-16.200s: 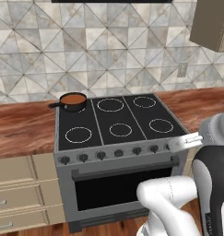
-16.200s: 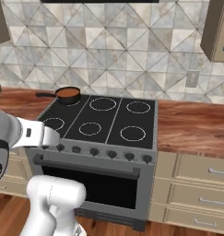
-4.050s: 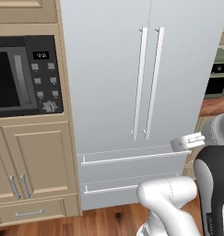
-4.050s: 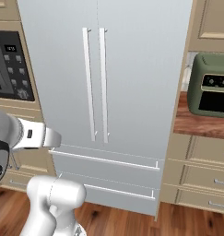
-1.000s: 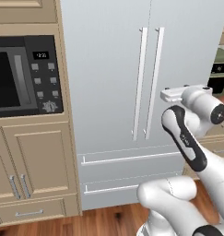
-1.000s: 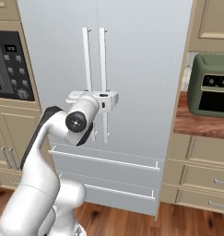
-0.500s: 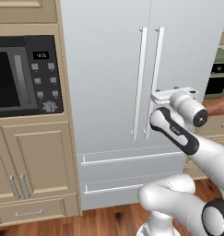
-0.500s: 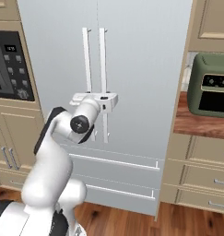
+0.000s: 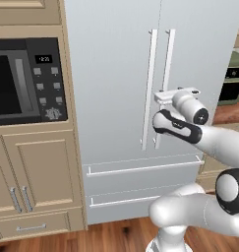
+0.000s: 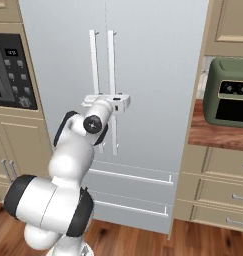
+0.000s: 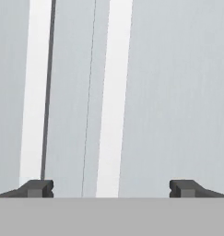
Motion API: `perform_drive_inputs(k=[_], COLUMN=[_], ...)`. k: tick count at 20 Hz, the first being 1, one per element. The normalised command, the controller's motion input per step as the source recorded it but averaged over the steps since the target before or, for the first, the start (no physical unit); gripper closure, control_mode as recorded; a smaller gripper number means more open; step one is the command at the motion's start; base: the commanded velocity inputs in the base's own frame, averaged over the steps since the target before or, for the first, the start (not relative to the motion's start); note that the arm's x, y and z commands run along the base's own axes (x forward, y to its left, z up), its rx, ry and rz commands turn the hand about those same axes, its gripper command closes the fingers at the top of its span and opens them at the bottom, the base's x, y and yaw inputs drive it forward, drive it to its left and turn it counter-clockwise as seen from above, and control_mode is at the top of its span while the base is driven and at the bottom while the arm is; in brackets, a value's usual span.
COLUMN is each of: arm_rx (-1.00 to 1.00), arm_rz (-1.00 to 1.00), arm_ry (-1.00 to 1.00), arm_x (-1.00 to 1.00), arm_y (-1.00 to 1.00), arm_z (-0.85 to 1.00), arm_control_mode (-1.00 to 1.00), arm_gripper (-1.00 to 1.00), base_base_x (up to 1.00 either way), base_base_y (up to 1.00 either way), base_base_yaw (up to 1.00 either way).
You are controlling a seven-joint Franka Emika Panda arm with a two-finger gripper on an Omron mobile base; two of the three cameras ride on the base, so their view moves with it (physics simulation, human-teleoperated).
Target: Retrieve the steak from the fridge and place it on the saucepan with marinade on the stove.
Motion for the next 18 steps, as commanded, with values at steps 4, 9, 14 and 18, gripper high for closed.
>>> perform_drive_inputs(k=[4,9,14,18], arm_rx=[0.00,0.00,0.00,0.00], arm_rz=[0.00,0.00,0.00,0.00], arm_ry=[0.02,0.03,0.07,0.14], arm_x=[0.71,0.83,0.89,0.53], arm_y=[-0.03,-0.06,-0.04,0.00], arm_z=[0.00,0.00,0.00,0.00], arm_control_mode=[-1.00,-1.00,-1.00,-1.00], arm_gripper=[-1.00,-1.00,1.00,1.00], base_base_x=[0.00,0.00,0.00,0.00], base_base_y=[0.00,0.00,0.00,0.00], base_base_yaw=[0.00,0.00,0.00,0.00])
